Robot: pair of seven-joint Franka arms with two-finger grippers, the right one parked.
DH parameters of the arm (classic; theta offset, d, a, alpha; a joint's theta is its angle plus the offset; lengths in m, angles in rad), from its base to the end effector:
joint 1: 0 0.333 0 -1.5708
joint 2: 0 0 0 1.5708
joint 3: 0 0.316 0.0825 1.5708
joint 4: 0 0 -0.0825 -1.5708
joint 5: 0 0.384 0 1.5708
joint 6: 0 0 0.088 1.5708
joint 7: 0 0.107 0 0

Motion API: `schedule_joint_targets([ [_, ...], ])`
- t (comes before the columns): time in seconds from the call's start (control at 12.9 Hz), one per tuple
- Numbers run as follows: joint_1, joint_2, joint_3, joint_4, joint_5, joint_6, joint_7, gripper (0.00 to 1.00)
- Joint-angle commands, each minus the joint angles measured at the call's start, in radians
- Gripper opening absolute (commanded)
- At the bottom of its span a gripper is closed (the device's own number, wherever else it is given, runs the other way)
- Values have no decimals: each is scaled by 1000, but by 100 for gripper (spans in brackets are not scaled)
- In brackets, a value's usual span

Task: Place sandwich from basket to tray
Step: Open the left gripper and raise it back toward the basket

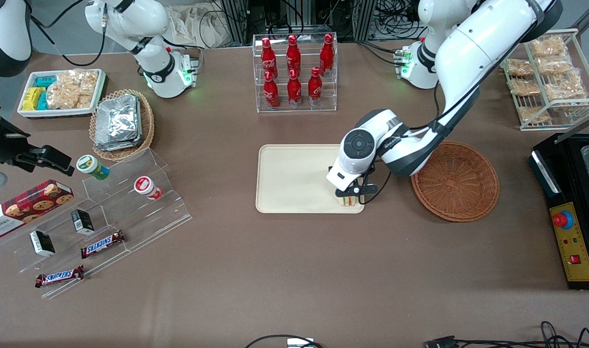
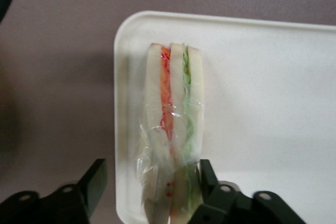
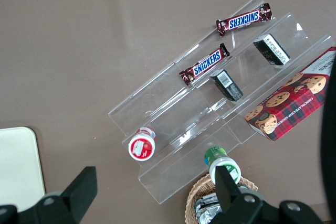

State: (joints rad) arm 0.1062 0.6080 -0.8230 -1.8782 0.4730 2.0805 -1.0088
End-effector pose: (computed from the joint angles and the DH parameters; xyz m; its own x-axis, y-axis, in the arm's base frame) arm 0.4925 -0.3615 0.2583 0.9868 0.0748 -0.1435 0.0613 -0.9934 -0.0965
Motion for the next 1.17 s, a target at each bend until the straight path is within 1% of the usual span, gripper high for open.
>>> schedule_joint_targets([
  [0.0,12,-111,-54,23,-4,-81,-22,100],
  [0.16,3,-171,-68,144,-87,-234,-4,100],
  [0.31,1,-227,-67,299,-146,-400,56,100],
  [0.39,1,-258,-53,360,-175,-466,102,100],
  [0.47,3,-284,-26,398,-180,-549,169,100],
  [0.54,-2,-331,29,418,-189,-606,253,100],
  [0.62,-17,-385,107,419,-223,-623,341,100],
  [0.7,-40,-454,228,410,-290,-623,410,100],
  [0.78,-92,-499,377,397,-368,-623,480,100],
  [0.86,-129,-540,504,377,-420,-617,556,100],
  [0.93,-147,-583,598,326,-448,-591,623,100],
  [1.01,-151,-641,681,254,-492,-523,671,100],
  [1.09,-154,-693,735,167,-507,-451,728,100],
])
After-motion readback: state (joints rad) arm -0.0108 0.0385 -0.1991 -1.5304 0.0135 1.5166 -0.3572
